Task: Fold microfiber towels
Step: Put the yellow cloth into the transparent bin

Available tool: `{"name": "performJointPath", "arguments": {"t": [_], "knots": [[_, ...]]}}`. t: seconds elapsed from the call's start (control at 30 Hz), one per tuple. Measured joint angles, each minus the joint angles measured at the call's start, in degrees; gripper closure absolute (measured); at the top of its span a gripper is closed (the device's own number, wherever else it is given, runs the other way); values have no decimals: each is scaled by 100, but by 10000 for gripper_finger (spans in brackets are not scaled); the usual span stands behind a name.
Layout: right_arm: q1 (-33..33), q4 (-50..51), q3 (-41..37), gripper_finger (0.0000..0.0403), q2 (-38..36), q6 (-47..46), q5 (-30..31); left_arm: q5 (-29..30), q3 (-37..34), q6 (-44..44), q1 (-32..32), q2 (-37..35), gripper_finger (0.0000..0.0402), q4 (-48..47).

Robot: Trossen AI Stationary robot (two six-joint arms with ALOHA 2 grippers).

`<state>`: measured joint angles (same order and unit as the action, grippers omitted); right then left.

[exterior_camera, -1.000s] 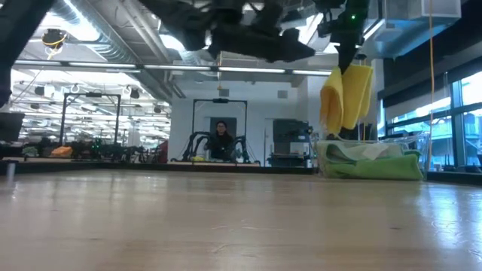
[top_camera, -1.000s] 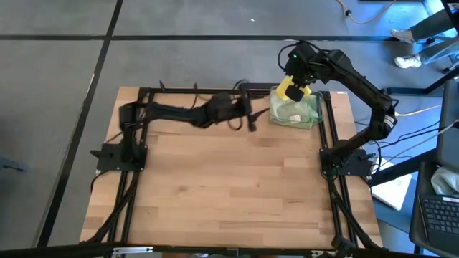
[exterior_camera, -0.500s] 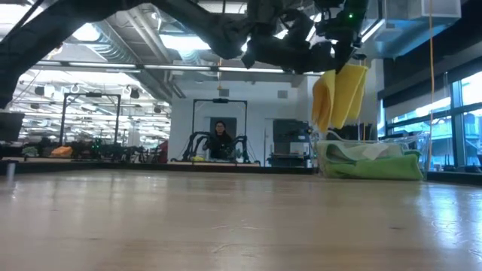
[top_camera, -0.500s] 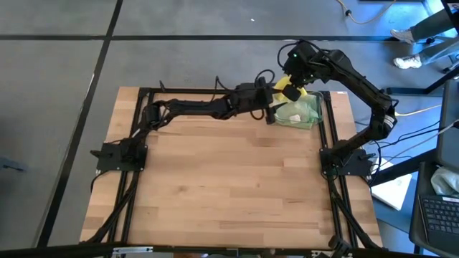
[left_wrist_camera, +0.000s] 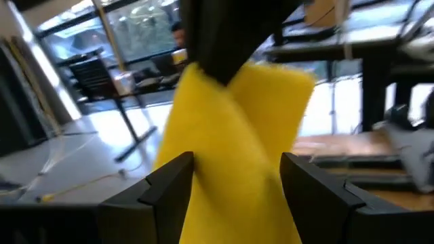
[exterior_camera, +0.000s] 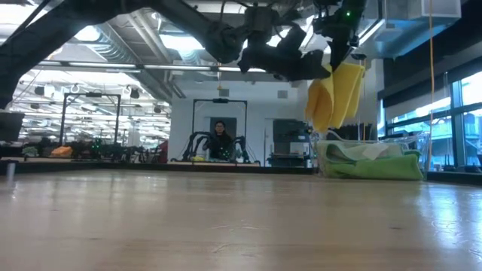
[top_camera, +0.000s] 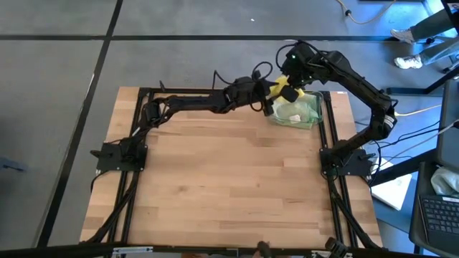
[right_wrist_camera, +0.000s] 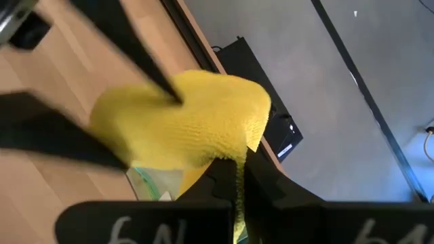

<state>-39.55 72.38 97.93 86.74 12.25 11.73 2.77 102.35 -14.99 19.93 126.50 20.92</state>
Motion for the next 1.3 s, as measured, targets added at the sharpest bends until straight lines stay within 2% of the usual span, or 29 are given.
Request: {"name": "performJointPath", "arguments": {"t": [0.1, 0.2, 0.43, 0.63, 0.9, 1.03, 1.17, 1.3], "knots": [[-2, -31, 0, 392, 0, 0, 0, -9, 0, -34, -130, 0, 187, 177], [-2, -31, 0, 392, 2, 0, 1, 255, 0, -329, -251, 0, 187, 248], [-2, -132, 0, 392, 2, 6, 2, 710, 0, -334, -198, 0, 187, 206], [-2, -269, 0, 392, 2, -9, -250, 745, 0, -165, -140, 0, 187, 196], [0, -408, 0, 392, 4, -4, -247, 754, 0, -169, -140, -2, 189, 6], [0, -339, 0, 392, 4, -2, -240, 1060, 0, -375, -140, -2, 193, -322], [-2, -258, 0, 392, 4, 1, -236, 1298, 0, -785, -147, -2, 213, -554], [-2, -155, 0, 392, 4, 24, -236, 1278, 0, -846, -147, -2, 264, -638]]}}
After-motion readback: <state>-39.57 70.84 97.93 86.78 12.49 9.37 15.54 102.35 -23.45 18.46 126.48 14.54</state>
